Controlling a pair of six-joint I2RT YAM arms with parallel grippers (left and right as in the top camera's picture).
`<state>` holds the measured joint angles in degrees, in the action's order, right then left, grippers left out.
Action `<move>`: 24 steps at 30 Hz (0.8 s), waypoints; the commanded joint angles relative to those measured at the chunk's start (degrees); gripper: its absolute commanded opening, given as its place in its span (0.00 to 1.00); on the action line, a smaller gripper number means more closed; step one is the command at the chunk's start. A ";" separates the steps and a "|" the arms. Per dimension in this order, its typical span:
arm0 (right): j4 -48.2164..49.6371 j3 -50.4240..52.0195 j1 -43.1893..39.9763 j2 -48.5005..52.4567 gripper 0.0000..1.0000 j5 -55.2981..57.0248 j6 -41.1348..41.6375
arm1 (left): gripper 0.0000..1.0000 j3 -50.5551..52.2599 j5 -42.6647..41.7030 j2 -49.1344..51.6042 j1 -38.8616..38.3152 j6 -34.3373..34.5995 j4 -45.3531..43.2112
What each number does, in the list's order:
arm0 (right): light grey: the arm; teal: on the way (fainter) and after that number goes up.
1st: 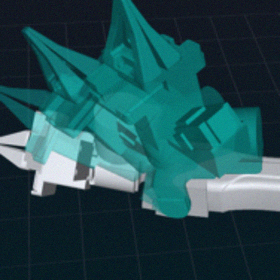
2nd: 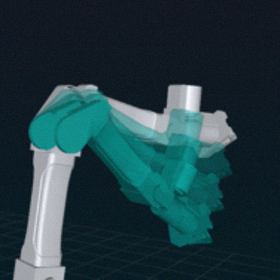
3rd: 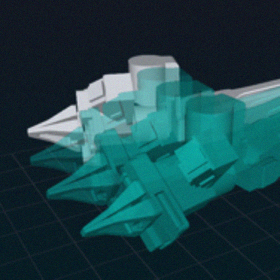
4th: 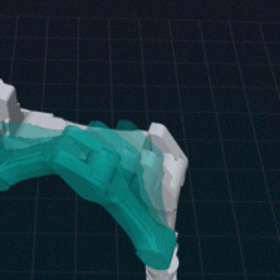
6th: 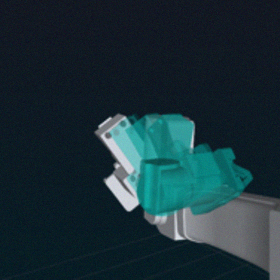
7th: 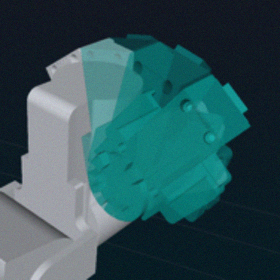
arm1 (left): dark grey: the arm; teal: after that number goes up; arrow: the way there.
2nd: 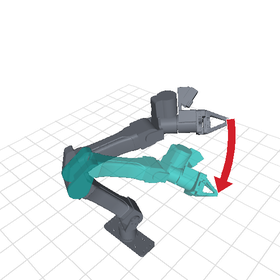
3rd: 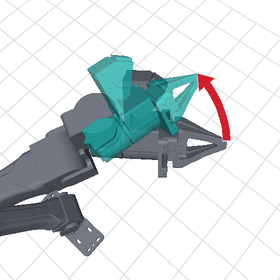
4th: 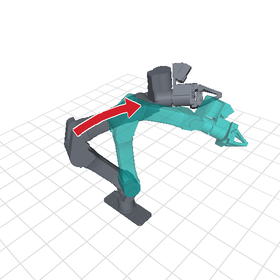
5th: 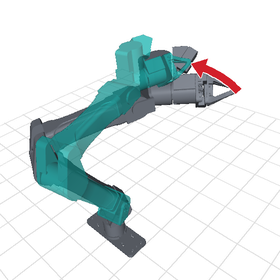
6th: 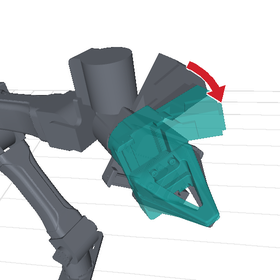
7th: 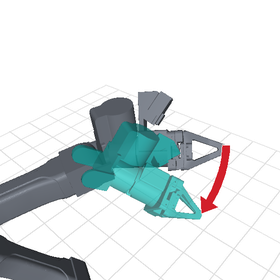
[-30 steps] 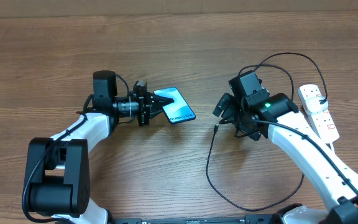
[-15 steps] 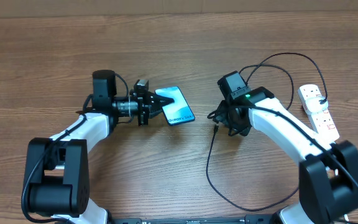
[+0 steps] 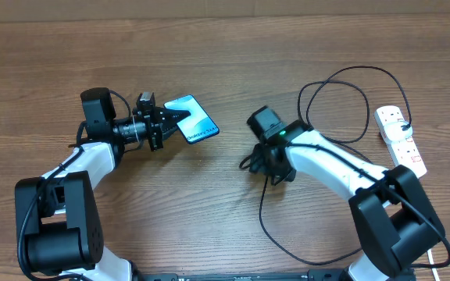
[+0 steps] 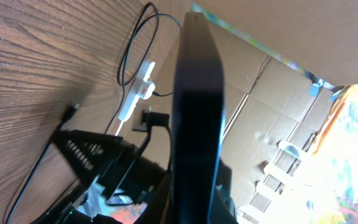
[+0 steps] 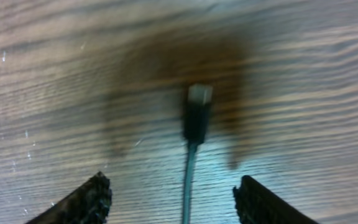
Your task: Plug charger to phone and switch on socket
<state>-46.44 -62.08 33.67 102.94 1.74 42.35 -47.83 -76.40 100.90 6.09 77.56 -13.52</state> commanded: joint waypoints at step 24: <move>7.17 5.51 -1.22 0.09 0.33 2.69 -4.02 | 0.04 -0.76 -2.25 -0.98 -0.22 -1.27 -0.44</move>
<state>-40.07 -58.26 32.38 102.69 4.49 39.79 -47.83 -76.51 100.90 6.09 77.56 -13.54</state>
